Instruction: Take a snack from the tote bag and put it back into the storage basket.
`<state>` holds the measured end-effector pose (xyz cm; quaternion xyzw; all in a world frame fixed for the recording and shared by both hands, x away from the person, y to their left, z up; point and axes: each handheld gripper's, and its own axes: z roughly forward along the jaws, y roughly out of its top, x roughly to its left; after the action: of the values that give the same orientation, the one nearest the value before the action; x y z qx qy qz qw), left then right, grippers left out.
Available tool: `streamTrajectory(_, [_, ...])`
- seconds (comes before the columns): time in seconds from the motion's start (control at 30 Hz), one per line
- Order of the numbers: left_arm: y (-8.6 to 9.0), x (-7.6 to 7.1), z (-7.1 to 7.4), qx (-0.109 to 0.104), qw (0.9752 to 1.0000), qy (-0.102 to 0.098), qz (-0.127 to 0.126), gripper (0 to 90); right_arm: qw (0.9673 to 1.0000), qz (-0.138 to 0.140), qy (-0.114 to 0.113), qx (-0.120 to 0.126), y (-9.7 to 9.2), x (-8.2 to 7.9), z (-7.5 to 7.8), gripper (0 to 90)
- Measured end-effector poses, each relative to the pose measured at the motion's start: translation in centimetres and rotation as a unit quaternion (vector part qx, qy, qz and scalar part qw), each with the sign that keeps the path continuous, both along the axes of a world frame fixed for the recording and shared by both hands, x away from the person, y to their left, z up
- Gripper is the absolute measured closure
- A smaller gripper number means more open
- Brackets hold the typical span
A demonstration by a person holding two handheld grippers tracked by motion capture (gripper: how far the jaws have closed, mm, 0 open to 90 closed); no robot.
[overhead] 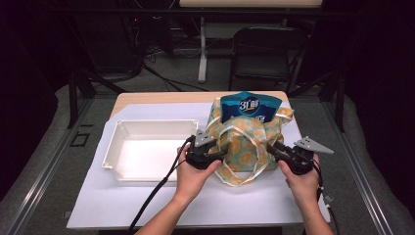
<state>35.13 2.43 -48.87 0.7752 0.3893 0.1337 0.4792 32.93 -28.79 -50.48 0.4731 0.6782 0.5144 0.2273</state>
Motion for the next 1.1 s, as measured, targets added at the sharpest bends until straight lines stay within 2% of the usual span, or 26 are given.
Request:
streamTrajectory(0.07, [0.1, 0.1, -0.3, -0.003, 0.9998, 0.013, -0.017, 81.9, 1.0, 0.004, -0.003, -0.002, 0.0, -0.1, -0.1, 80.6])
streamTrajectory(0.13, [0.1, 0.0, -0.5, 0.008, 0.9994, 0.019, -0.027, 89.7, 1.0, 0.005, 0.003, -0.005, -0.2, -0.3, -0.2, 87.9])
streamTrajectory(0.27, [-0.4, -0.2, -1.4, 0.022, 0.9985, 0.037, -0.034, 90.0, 0.9994, -0.008, 0.031, -0.01, -0.7, -0.2, -0.8, 90.0])
streamTrajectory(0.37, [-0.7, -0.4, -2.4, 0.031, 0.9977, 0.052, -0.029, 90.0, 0.9983, -0.015, 0.056, -0.003, -0.9, 0.1, -1.4, 90.0])
streamTrajectory(0.4, [-0.9, -0.4, -2.7, 0.039, 0.9978, 0.048, -0.026, 90.0, 0.9979, -0.018, 0.063, -0.005, -0.9, 0.2, -1.6, 90.0])
streamTrajectory(0.43, [-0.9, -0.4, -3.0, 0.048, 0.997, 0.054, -0.027, 90.0, 0.9971, -0.016, 0.073, -0.018, -0.9, 0.3, -1.7, 90.0])
streamTrajectory(0.57, [-1.2, -0.5, -4.2, 0.067, 0.9954, 0.067, -0.013, 90.0, 0.9944, -0.032, 0.096, -0.03, -1.0, 0.5, -2.3, 90.0])
streamTrajectory(0.67, [-1.6, -1.0, -5.1, 0.085, 0.9952, 0.05, 0.003, 90.0, 0.9923, -0.04, 0.114, -0.029, -1.3, 0.8, -3.0, 90.0])
streamTrajectory(0.73, [-1.8, -1.2, -5.8, 0.085, 0.9954, 0.042, 0.009, 90.0, 0.9915, -0.037, 0.121, -0.03, -1.4, 0.9, -3.3, 90.0])
streamTrajectory(0.8, [-2.0, -1.6, -6.2, 0.093, 0.9954, 0.017, 0.017, 90.0, 0.9907, -0.039, 0.126, -0.032, -1.6, 1.0, -3.4, 90.0])
streamTrajectory(0.83, [-2.2, -1.9, -6.4, 0.09, 0.9957, 0.002, 0.019, 90.0, 0.9901, -0.042, 0.129, -0.036, -1.7, 1.0, -3.5, 90.0])
streamTrajectory(0.87, [-2.4, -2.2, -6.6, 0.1, 0.9945, -0.016, 0.026, 90.0, 0.99, -0.047, 0.129, -0.034, -1.6, 1.0, -3.7, 90.0])
streamTrajectory(0.9, [-2.6, -2.4, -6.9, 0.107, 0.9935, -0.025, 0.029, 90.0, 0.9893, -0.05, 0.132, -0.037, -1.8, 1.1, -3.7, 90.0])
streamTrajectory(0.97, [-2.8, -2.4, -7.5, 0.121, 0.9922, -0.014, 0.026, 90.0, 0.9872, -0.059, 0.142, -0.041, -2.2, 1.1, -3.8, 90.0])
streamTrajectory(1.0, [-2.8, -2.4, -7.5, 0.122, 0.9921, -0.015, 0.026, 90.0, 0.9879, -0.06, 0.14, -0.028, -2.3, 1.2, -4.0, 90.0])
streamTrajectory(1.03, [-2.8, -2.4, -7.4, 0.119, 0.9925, -0.014, 0.023, 90.0, 0.9879, -0.058, 0.141, -0.03, -2.6, 1.1, -3.9, 88.0])
streamTrajectory(1.1, [-2.7, -2.2, -7.4, 0.119, 0.9925, 0.0, 0.027, 90.0, 0.9906, -0.059, 0.122, -0.013, -2.9, 0.9, -3.5, 76.5])
